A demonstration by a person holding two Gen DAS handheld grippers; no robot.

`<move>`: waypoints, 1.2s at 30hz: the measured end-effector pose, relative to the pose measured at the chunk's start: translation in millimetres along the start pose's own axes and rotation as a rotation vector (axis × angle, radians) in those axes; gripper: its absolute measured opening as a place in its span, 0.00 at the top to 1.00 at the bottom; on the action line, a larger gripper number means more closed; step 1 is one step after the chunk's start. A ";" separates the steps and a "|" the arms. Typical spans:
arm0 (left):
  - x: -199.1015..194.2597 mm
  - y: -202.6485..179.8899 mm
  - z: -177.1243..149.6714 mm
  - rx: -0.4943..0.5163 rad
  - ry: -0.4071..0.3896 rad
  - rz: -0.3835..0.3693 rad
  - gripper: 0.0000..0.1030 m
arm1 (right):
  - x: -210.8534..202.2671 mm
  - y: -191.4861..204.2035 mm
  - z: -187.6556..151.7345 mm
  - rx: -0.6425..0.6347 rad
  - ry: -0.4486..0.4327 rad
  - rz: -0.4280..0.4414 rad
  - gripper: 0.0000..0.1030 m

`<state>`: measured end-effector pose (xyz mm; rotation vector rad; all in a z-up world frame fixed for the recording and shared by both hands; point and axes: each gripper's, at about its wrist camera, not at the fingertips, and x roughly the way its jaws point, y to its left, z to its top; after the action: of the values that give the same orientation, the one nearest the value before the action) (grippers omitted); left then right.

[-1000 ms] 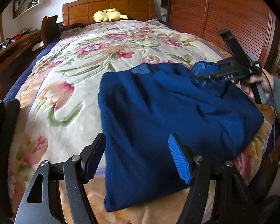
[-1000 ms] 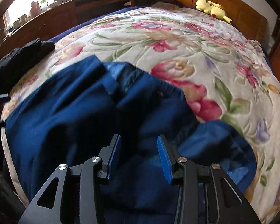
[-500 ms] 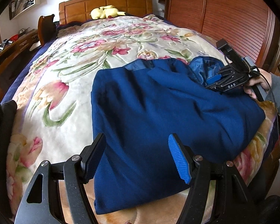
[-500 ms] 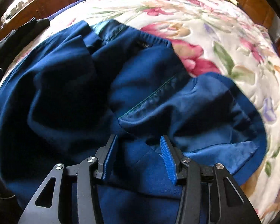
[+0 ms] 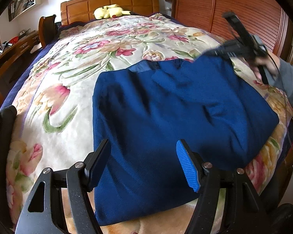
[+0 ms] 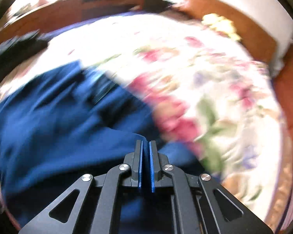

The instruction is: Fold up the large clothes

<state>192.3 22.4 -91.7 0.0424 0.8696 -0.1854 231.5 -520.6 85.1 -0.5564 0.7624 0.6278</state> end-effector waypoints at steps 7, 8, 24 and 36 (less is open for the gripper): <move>-4.5 -0.5 5.6 -0.002 -0.021 0.004 0.32 | 16.6 -35.1 -7.0 0.202 0.018 -0.075 0.81; -4.7 0.1 6.7 -0.004 -0.025 0.006 0.32 | 10.4 -39.2 -11.8 0.215 -0.002 -0.082 0.77; 31.7 31.1 79.2 0.060 -0.048 0.025 0.32 | -5.3 -91.0 -101.1 0.453 0.027 -0.033 0.58; 102.2 81.3 113.3 -0.003 0.026 0.008 0.39 | -58.8 -76.8 -131.6 0.480 -0.043 -0.103 0.58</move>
<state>356.9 74.8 -99.7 0.0460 0.8958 -0.1766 192.1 -678.2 68.8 -0.1391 0.8046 0.3420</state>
